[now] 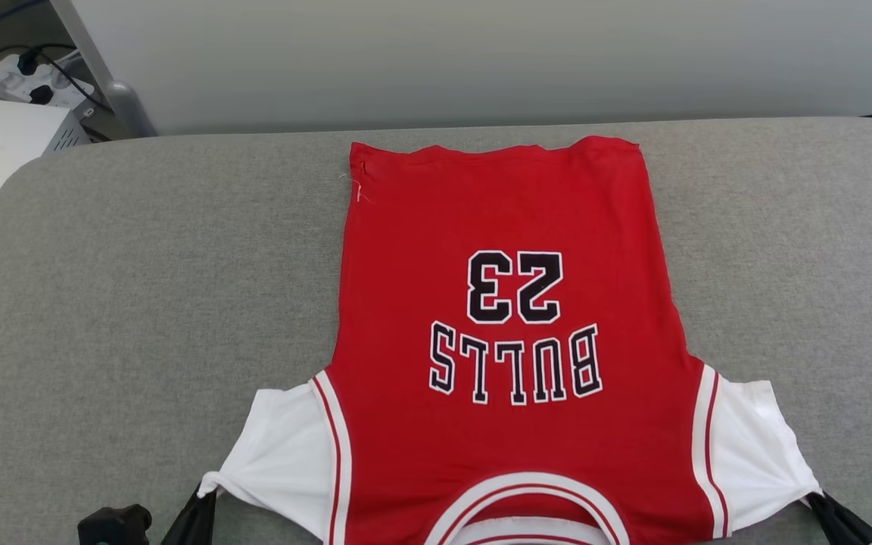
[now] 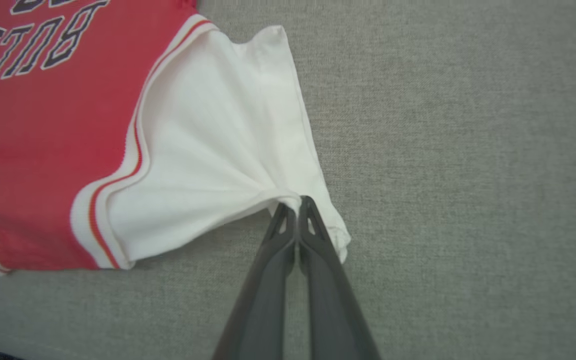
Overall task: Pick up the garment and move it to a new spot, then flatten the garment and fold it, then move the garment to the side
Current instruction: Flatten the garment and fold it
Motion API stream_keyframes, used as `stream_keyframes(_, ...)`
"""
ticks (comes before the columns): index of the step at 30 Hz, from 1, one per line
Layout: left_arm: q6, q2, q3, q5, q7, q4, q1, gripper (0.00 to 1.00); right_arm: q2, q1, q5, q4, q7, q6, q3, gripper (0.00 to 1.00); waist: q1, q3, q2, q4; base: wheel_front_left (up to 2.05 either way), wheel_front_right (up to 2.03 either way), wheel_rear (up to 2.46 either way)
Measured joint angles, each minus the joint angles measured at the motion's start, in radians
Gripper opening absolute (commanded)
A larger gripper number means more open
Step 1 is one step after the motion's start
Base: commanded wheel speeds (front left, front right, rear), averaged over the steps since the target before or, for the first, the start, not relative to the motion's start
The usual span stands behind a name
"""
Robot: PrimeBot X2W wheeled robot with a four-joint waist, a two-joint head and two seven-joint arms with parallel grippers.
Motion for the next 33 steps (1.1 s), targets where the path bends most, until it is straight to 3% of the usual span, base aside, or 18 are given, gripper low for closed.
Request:
stream_keyframes(2, 0.0, -0.001, 0.002, 0.03, 0.0, -0.01, 0.0, 0.0, 0.009, 0.001, -0.007, -0.02, 0.025, 0.0, -0.023, 0.5, 0.0, 0.003, 0.0, 0.003, 0.0, 0.0, 0.0)
stream_keyframes(3, 0.0, -0.003, 0.004, 0.042, 0.0, -0.016, 0.0, 0.0, 0.012, 0.001, -0.014, -0.034, 0.034, 0.0, -0.035, 1.0, 0.0, 0.006, 0.0, 0.004, 0.0, 0.0, 0.0)
stream_keyframes(13, 0.008, -0.048, 0.02, 0.122, 0.0, -0.103, -0.042, 0.0, -0.001, -0.073, -0.075, -0.188, 0.102, -0.001, -0.197, 1.0, 0.0, 0.053, 0.0, 0.019, 0.0, 0.0, 0.0)
stream_keyframes(21, 0.016, -0.079, 0.063, 0.213, 0.0, -0.242, -0.097, 0.0, -0.081, -0.345, -0.087, -0.369, 0.225, -0.001, -0.325, 1.0, 0.0001, 0.142, 0.0, 0.05, 0.0, 0.0, 0.0)
stream_keyframes(26, 0.015, -0.122, 0.075, 0.252, 0.0, -0.308, -0.139, 0.0, -0.113, -0.627, -0.057, -0.354, 0.434, -0.001, -0.267, 1.0, 0.0001, 0.222, 0.0, 0.073, 0.0, 0.0, 0.0)
stream_keyframes(33, -0.024, -0.184, 0.085, 0.3, 0.0, -0.34, -0.193, 0.0, -0.124, -1.002, 0.012, -0.116, 0.899, -0.001, -0.137, 1.0, 0.0002, 0.342, 0.0, 0.116, 0.0, 0.0, 0.0)
